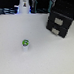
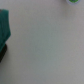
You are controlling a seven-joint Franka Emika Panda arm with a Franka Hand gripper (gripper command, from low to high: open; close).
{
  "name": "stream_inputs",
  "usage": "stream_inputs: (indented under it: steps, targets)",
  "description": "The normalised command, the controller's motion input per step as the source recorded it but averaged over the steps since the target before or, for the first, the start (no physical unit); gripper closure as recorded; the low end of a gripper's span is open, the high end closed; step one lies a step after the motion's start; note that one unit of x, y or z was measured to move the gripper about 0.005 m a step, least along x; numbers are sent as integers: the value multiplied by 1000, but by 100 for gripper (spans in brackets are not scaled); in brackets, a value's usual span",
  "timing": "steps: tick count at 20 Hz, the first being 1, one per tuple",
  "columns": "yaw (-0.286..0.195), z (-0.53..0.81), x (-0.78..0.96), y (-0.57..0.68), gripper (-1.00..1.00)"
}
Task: Open the kcup holder, insert the kcup into the holder, and close the kcup holder
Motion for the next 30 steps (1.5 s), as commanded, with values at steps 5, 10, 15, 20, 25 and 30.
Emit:
stream_inputs:
  steps: [5,10,15,20,25,30]
  targets:
    - [-189,48,-217,682,-100]
    - [-214,7,-194,663,-100]
    - [-196,-98,-216,634,-100]
    - [-183,-179,-254,621,-100]
    - [-154,-245,-336,651,-100]
    - [-142,-254,-374,653,-100]
